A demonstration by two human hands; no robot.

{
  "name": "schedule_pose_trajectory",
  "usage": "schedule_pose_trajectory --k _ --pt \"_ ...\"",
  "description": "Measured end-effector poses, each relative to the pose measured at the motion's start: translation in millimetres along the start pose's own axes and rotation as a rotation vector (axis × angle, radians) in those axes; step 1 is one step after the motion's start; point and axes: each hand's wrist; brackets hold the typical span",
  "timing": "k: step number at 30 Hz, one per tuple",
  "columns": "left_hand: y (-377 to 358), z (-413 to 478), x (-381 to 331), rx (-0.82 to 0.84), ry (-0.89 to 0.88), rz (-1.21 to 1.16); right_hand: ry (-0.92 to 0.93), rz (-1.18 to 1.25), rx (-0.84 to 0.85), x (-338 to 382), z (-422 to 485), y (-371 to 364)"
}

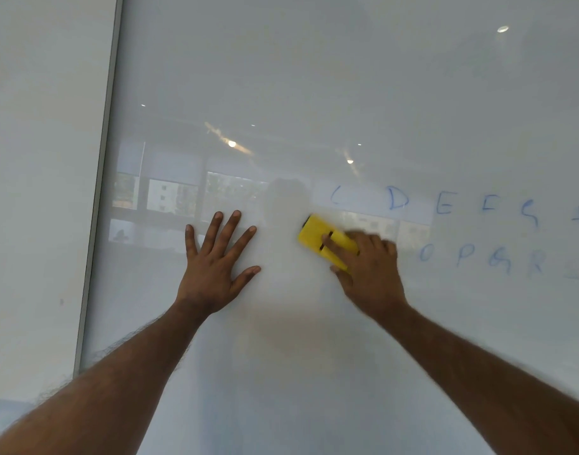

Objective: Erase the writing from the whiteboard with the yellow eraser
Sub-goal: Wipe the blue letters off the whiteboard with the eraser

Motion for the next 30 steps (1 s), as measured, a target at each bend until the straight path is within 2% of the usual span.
schedule_pose_trajectory --k 3,6,8,11,14,16,20,22,24,26,30 --pt "0 -2 0 0.002 0.01 -0.001 0.212 0.019 0.024 19 -60 -16" --pt "0 -3 -1 0.008 0.019 -0.009 0.325 -0.011 0.048 6 -62 -13" --pt "0 -4 -4 0.009 0.034 -0.017 0.281 -0.046 0.031 -12 -32 -6" --pt "1 -5 -7 0.012 0.053 -0.027 0.011 -0.064 -0.027 -42 30 11" --pt "1 -6 -6 0.014 0.065 -0.034 -0.113 -0.042 -0.026 -48 59 18" --pt "0 -6 -9 0.016 0.067 -0.045 -0.105 -0.026 -0.004 -39 49 16" --pt "10 -6 -16 0.039 0.092 -0.043 0.177 -0.042 0.046 -20 -6 6" --pt "17 -6 -21 0.071 0.12 -0.022 0.258 -0.066 0.055 -29 -8 6" --pt "25 -3 -28 0.103 0.15 0.001 0.239 -0.089 0.05 -44 10 10" --pt "30 -1 -33 0.132 0.158 0.014 0.127 -0.082 0.013 -57 37 16" --pt "31 12 -46 0.214 0.085 0.028 0.007 -0.08 0.006 -66 75 24"
Point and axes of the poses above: each hand's wrist, its own z-axis towards the middle knuckle, its own y-axis out of the back of the hand, x = y × z, and after that the axes turned 11 degrees about -z, right-handed
